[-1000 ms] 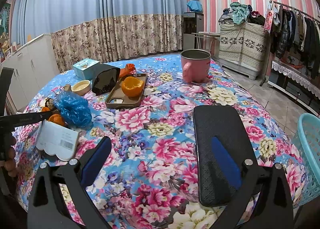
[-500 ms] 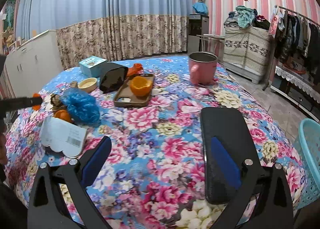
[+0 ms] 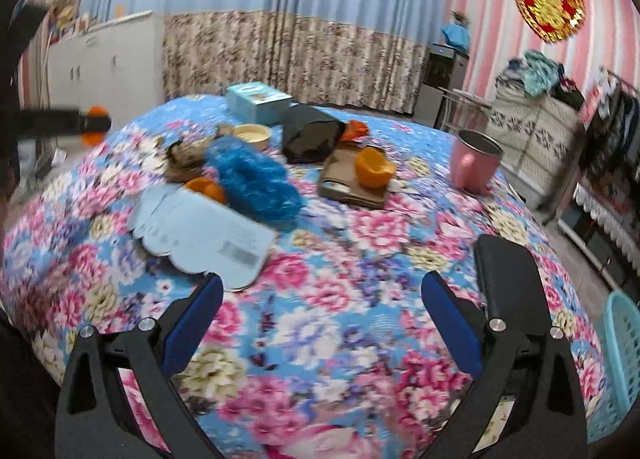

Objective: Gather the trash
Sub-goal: 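Lift the orange lid off the bedspread with the left tool, then grasp the white paper receipt with the right tool while the left tool holds the lid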

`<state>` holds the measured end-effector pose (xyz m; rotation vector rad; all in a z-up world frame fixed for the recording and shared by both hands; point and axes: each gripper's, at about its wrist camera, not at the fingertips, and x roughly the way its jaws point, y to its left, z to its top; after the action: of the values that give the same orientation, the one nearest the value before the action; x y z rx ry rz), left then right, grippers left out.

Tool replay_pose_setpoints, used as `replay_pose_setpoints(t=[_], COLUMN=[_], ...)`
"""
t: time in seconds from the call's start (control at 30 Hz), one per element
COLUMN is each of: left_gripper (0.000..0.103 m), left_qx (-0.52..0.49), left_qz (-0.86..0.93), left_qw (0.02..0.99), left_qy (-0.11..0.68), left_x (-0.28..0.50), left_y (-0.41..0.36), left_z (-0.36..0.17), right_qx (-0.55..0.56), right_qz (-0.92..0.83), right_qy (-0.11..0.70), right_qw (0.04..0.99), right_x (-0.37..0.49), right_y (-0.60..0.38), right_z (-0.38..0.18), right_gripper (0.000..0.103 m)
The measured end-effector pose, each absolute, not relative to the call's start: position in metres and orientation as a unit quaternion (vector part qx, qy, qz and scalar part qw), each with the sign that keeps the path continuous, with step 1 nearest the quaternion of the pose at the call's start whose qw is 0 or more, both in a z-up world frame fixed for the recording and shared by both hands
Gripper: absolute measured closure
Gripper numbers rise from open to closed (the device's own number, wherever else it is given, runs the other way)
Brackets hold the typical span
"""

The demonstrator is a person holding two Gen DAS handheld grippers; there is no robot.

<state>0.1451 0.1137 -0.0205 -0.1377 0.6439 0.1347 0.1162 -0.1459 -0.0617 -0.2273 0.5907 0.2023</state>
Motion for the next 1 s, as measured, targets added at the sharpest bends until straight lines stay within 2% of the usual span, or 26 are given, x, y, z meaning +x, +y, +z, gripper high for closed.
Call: replay_pose_setpoints(t=[0.23,0.57,0.83,0.9,1.0], left_gripper=[0.064,0.064,0.064,0.064,0.064], left_qx=[-0.094,-0.136,-0.163,-0.161,-0.162], left_qz=[0.087,0.1,0.089,0.087,0.087], left_qw=[0.941,0.937,0.934,0.934,0.934], left_qy=[0.314,0.308,0.306,0.305,0.305], left_x=[0.139,0.136,0.137,0.137,0.137], left_y=[0.137,0.167,0.173,0.172,0.172], left_z=[-0.018,-0.017,-0.018,-0.017,-0.018], right_qx=[-0.123,-0.2,-0.174,-0.171,-0.147], right_qz=[0.112,0.099,0.11,0.114,0.125], right_qy=[0.318,0.301,0.287,0.287,0.298], right_qw=[0.933,0.927,0.936,0.936,0.935], right_x=[0.116,0.128,0.141,0.146,0.154], right_y=[-0.109,-0.057,-0.058,-0.06,-0.067], right_z=[-0.073,-0.071,-0.047,-0.043,-0.039], right_gripper=[0.006,0.006,0.006,0.008,0.026])
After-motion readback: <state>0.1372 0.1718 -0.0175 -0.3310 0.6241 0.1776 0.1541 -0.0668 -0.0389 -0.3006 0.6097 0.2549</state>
